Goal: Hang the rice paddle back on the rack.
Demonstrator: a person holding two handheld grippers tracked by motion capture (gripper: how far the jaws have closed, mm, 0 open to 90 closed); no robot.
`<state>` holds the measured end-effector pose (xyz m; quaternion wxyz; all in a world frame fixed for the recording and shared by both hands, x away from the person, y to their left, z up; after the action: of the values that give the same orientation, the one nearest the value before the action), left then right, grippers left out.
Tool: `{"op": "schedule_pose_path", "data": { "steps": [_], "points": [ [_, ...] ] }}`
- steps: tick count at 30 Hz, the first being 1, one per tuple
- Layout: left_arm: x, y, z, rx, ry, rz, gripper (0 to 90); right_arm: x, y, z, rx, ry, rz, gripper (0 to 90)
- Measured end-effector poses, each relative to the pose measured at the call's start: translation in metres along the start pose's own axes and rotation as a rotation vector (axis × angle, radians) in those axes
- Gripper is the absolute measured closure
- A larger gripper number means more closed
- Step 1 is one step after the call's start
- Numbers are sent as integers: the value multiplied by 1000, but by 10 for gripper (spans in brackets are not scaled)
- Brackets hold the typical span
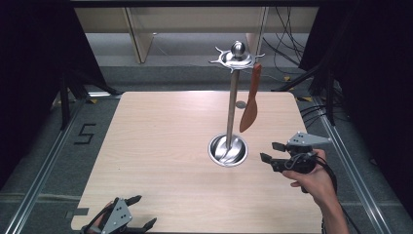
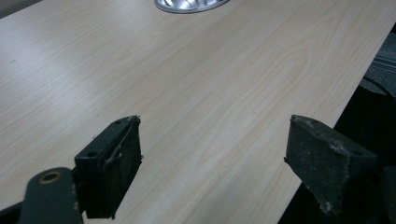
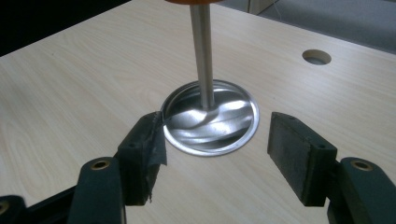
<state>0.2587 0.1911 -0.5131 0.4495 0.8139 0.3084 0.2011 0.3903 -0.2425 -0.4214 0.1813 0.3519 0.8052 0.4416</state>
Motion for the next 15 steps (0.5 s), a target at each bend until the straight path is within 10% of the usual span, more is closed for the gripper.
{"op": "schedule_pose_path", "data": {
  "steps": [15],
  "points": [
    [3,0,-1,14,-2,50,177,6,-14,5,35,-5,4,368]
  ]
}}
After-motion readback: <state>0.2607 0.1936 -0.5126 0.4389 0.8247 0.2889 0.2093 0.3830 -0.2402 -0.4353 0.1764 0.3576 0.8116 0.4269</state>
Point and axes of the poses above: each handheld gripper's, and its own axes: z roughly forward along the jaws, y roughly out of its top, x roughly to its left, the point moved 5 cm from there along z, roughly forward along the jaws, and after that the axes turned 4 degrees about -z, right-handed, at the moved point
